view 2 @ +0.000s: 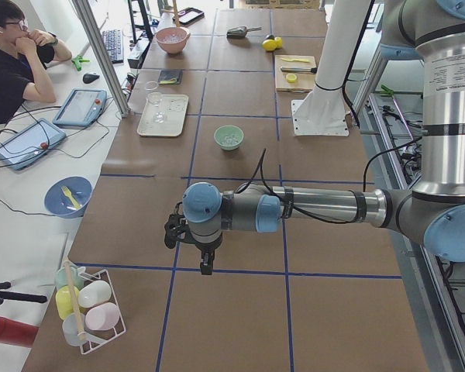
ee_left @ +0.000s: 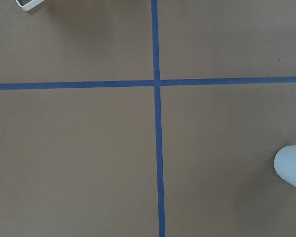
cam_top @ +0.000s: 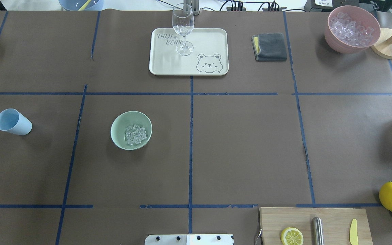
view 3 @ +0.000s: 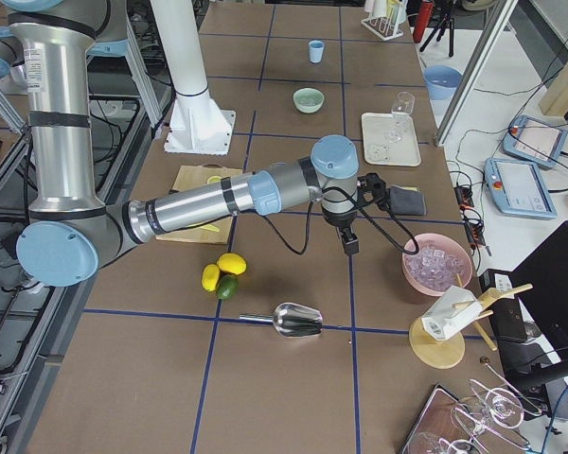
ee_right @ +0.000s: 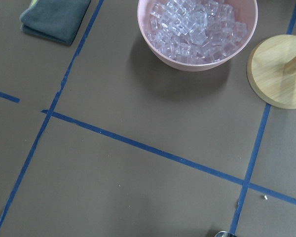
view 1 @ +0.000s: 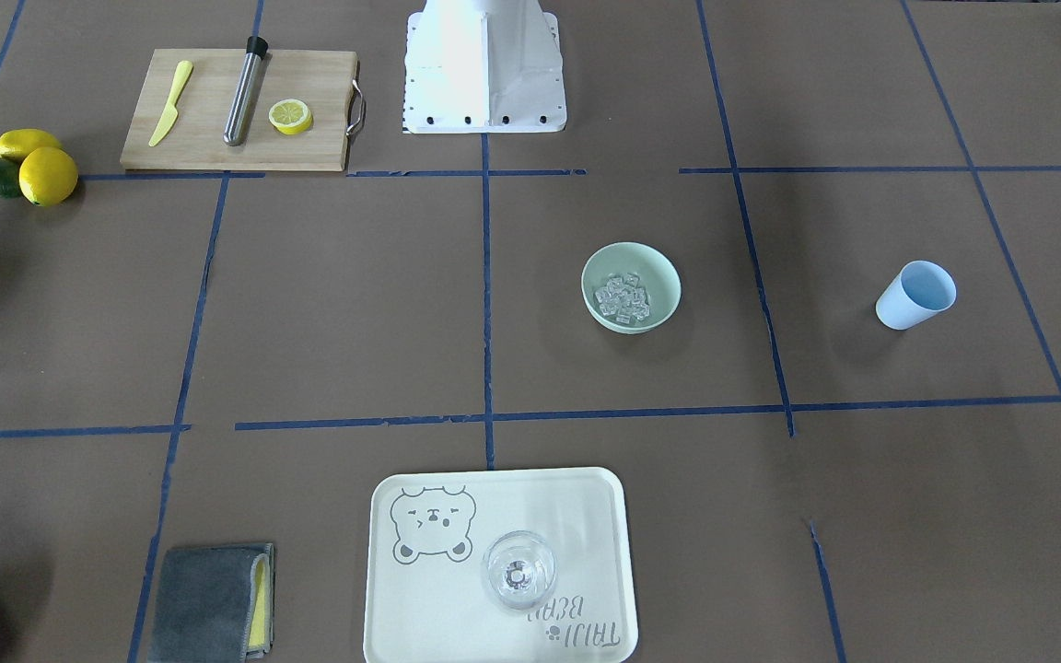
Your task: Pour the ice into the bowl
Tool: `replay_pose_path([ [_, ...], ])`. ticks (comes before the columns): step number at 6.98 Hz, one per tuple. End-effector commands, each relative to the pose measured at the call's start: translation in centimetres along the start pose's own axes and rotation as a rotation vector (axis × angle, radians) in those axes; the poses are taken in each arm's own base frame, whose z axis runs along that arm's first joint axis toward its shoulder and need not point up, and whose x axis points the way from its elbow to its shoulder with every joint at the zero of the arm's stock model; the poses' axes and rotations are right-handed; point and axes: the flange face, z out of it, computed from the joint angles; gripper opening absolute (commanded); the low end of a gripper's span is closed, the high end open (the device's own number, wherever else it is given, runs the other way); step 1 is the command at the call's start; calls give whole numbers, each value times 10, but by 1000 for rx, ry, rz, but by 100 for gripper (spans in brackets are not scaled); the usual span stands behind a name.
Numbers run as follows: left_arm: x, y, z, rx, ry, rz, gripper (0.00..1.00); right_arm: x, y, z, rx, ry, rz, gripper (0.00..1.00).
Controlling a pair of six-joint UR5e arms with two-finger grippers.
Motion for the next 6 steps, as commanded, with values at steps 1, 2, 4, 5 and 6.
replay_pose_path([
  [1, -2, 3, -1, 1, -1, -5, 100, -11, -13, -2, 10, 19, -31, 100],
  [2, -4, 4, 1, -3, -1, -8, 100, -12, -15, 2, 5, 39, -40, 100],
  [4, -8, 5, 5, -9, 0, -13, 100, -17, -16, 8, -6, 55, -51, 100],
  [5, -8, 5, 4, -8, -2, -14, 100, -18, -16, 8, -6, 55, -53, 100],
  [6, -8, 5, 4, -7, -1, -13, 100, -18, -16, 10, -9, 55, -54, 100],
])
